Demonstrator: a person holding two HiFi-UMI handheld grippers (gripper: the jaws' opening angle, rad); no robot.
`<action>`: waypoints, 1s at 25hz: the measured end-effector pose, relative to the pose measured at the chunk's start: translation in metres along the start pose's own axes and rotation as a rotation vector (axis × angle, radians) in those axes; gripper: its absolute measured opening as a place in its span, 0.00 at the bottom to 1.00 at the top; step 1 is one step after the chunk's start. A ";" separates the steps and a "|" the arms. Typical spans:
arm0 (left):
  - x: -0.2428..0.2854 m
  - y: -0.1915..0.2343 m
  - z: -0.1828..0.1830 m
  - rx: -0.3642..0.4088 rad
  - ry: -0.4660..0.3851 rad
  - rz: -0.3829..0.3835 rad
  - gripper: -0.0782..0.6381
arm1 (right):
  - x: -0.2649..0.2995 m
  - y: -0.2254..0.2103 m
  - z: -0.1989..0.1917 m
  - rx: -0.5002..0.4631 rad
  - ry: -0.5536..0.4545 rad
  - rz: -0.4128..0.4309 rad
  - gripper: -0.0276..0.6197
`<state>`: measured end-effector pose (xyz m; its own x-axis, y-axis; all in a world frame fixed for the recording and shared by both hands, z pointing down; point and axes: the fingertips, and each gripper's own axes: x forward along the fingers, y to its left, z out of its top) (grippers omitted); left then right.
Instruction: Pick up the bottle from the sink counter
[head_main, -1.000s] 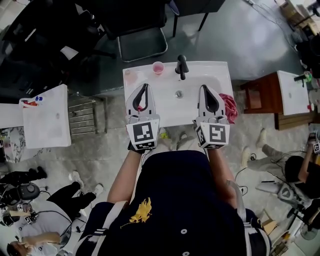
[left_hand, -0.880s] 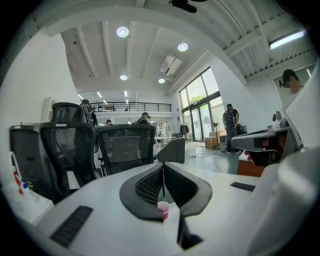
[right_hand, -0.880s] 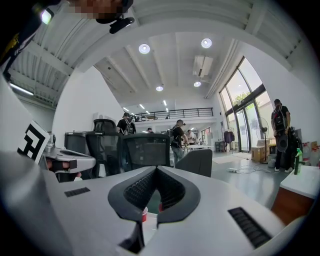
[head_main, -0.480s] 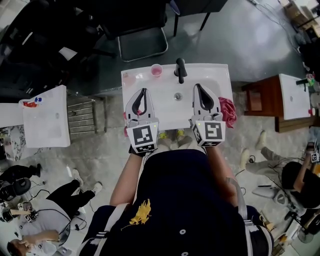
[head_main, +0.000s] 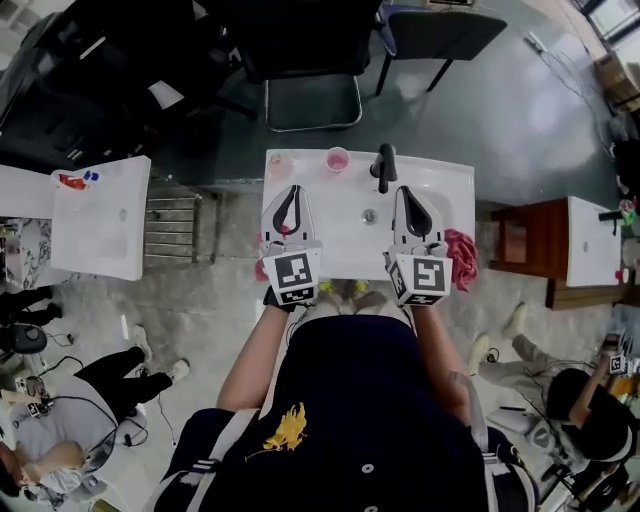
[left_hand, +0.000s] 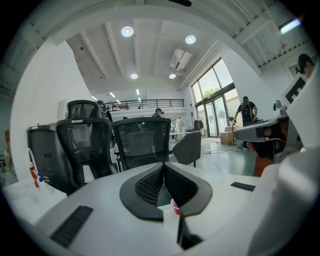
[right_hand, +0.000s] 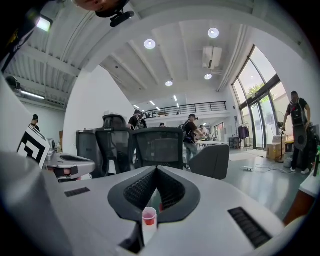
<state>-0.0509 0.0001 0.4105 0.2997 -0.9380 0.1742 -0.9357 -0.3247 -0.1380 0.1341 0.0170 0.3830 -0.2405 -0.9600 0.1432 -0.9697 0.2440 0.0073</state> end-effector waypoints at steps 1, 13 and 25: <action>0.001 0.003 -0.005 -0.005 0.013 0.009 0.14 | 0.003 0.002 -0.002 -0.001 0.003 0.007 0.08; 0.117 0.038 -0.007 -0.058 0.148 0.040 0.14 | 0.139 -0.027 0.003 0.000 0.108 0.081 0.08; 0.057 0.061 -0.125 -0.091 0.261 0.034 0.19 | 0.118 0.081 -0.110 -0.002 0.215 0.178 0.08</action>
<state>-0.1138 -0.0580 0.5336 0.2209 -0.8812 0.4179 -0.9608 -0.2702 -0.0620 0.0319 -0.0614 0.5089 -0.3924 -0.8510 0.3491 -0.9129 0.4067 -0.0345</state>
